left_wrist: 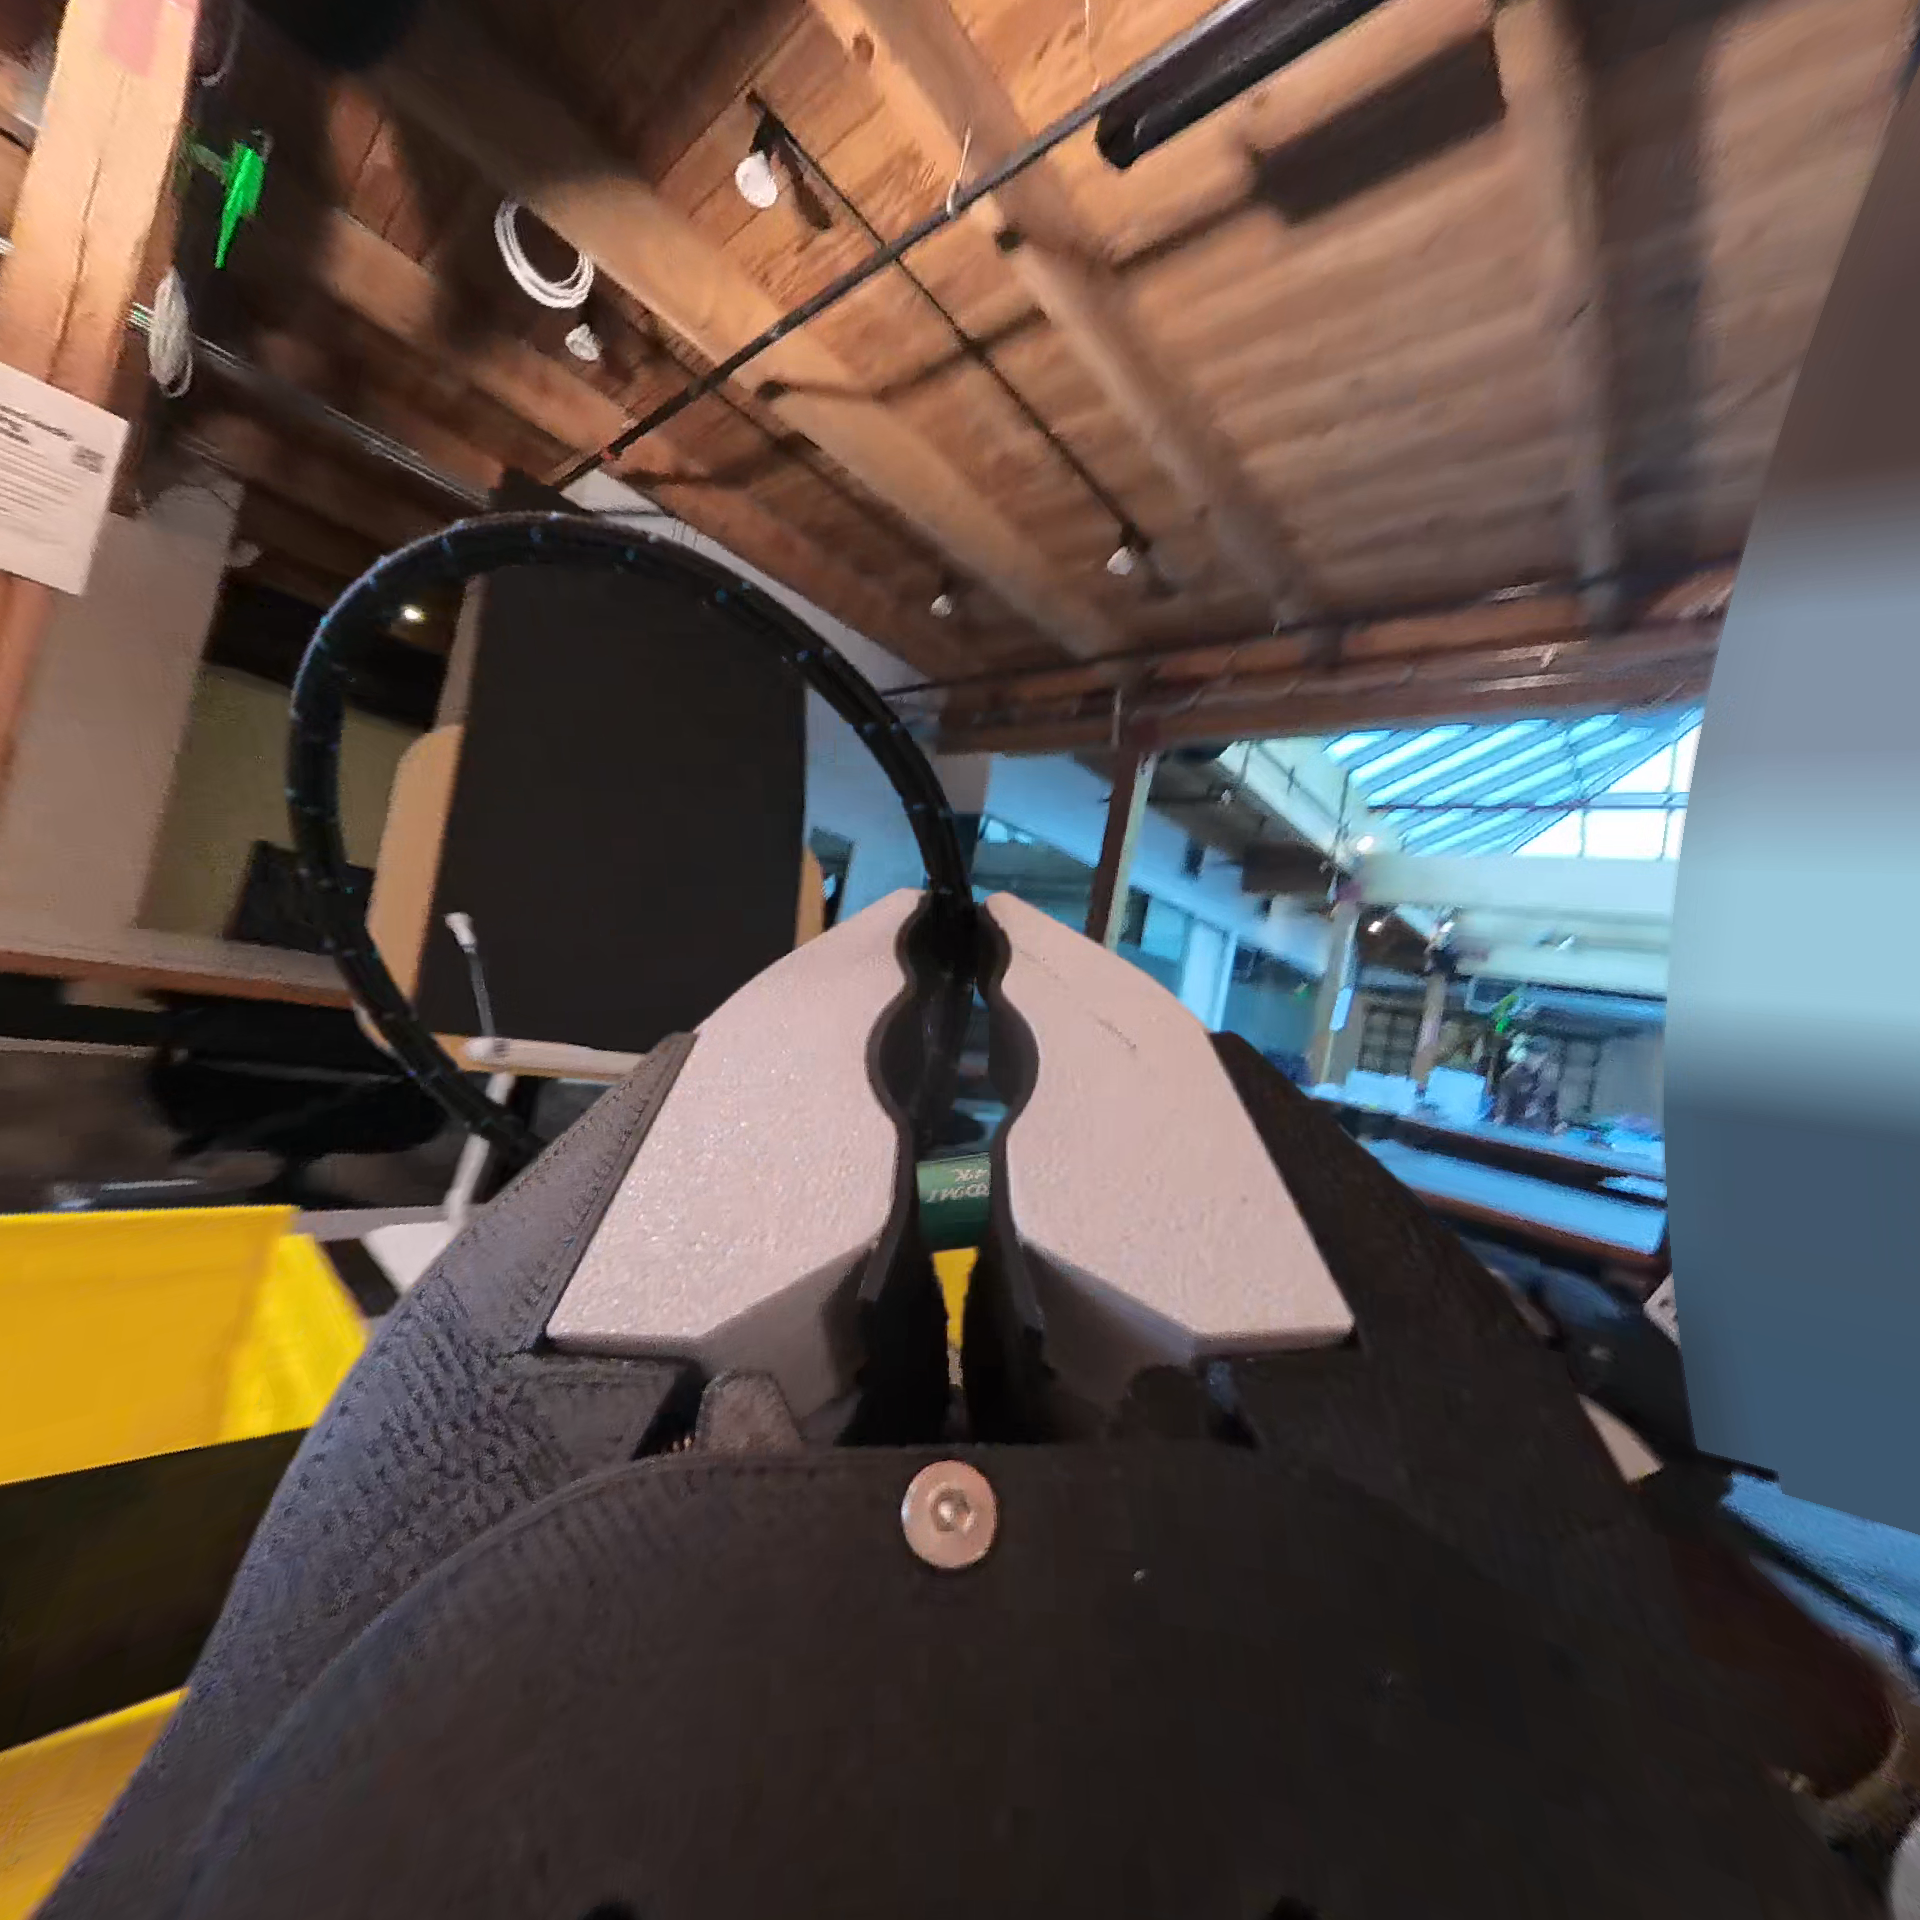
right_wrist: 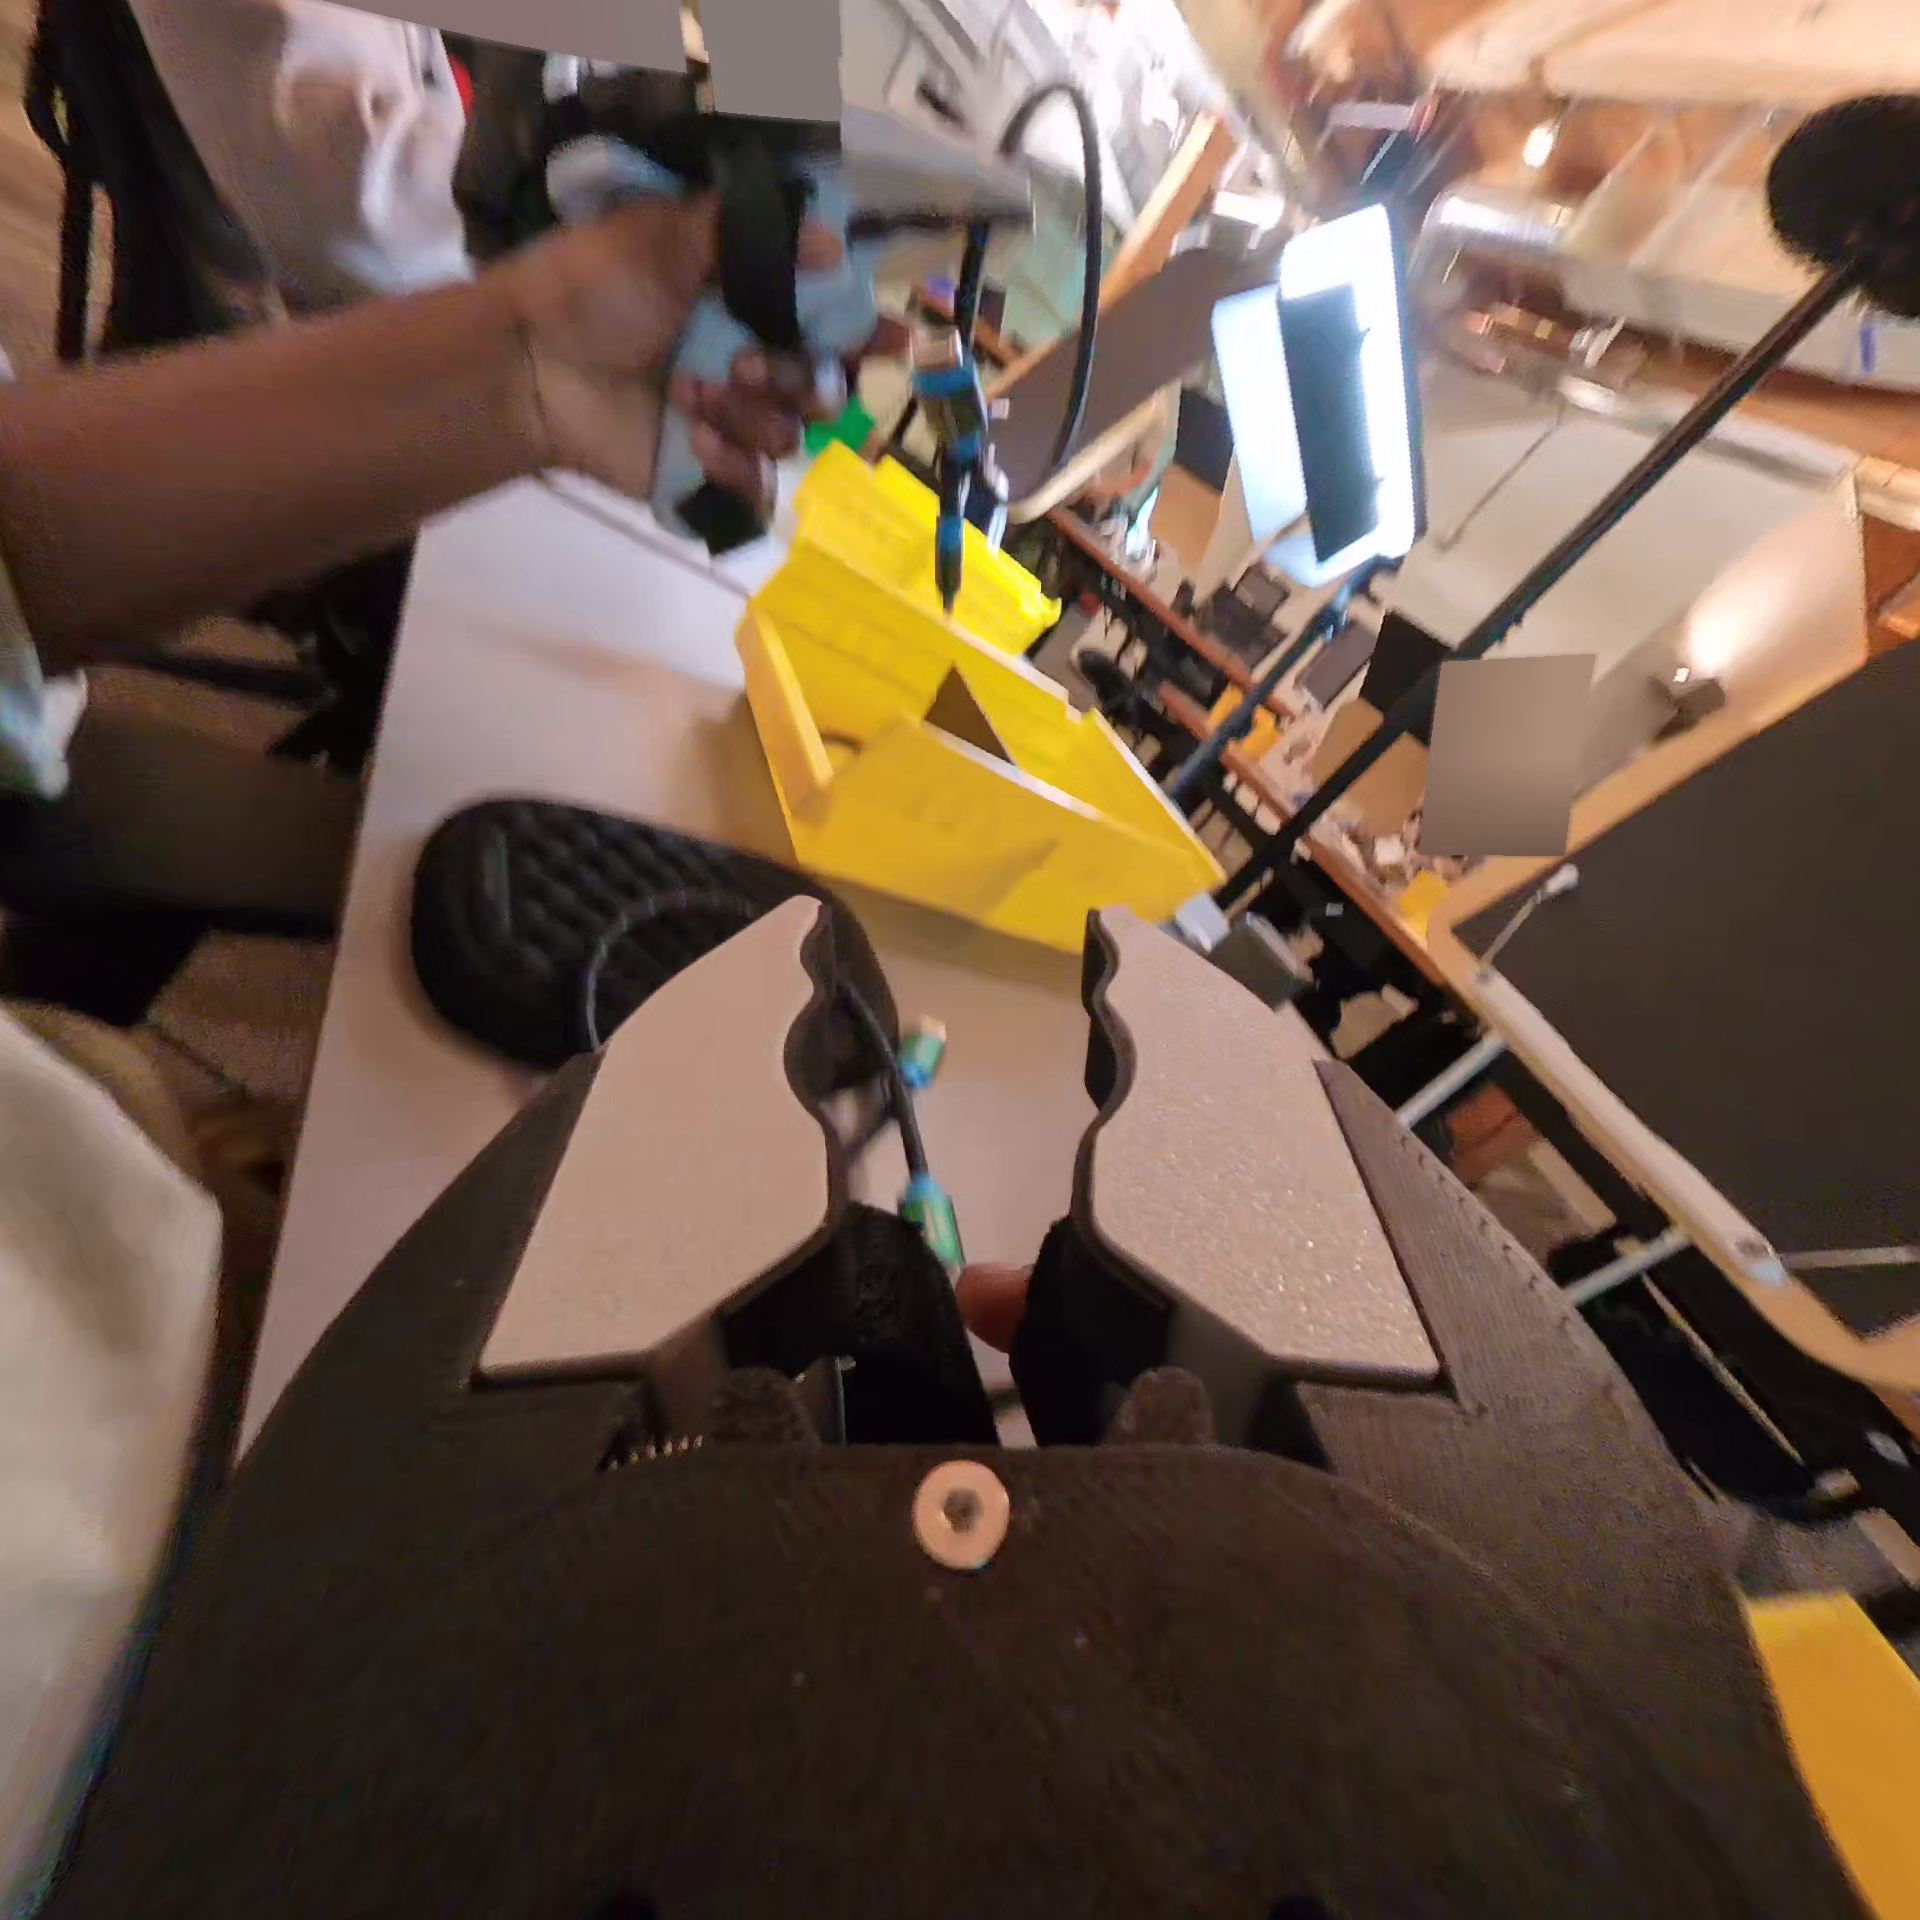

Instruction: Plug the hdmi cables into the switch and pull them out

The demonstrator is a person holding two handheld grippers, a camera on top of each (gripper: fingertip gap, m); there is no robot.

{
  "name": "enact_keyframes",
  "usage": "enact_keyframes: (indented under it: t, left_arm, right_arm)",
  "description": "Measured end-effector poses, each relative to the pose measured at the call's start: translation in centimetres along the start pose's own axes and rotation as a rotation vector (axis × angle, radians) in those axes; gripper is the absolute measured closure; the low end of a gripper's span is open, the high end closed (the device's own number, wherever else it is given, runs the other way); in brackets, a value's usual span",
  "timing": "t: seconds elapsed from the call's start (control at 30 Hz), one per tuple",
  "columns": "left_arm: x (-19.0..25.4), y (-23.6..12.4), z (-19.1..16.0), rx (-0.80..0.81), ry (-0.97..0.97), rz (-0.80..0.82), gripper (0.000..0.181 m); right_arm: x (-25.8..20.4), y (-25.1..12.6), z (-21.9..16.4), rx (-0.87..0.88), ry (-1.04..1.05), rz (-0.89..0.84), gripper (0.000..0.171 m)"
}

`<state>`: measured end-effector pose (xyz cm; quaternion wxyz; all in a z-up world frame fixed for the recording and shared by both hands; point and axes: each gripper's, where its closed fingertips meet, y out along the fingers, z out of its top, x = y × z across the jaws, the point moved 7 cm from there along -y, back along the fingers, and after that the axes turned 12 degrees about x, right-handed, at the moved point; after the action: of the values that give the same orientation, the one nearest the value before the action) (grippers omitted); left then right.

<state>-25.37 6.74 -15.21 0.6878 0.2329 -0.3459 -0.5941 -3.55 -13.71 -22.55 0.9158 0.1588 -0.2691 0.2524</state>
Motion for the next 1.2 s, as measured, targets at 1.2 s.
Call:
enact_keyframes:
  t: [1.2]
  left_arm:
    - [8.8, -1.8, -7.0, -0.326, 0.482, -0.599, 0.147]
  right_arm:
    - [-0.8, 7.2, 2.5, 0.305, 0.35, 0.252, 0.15]
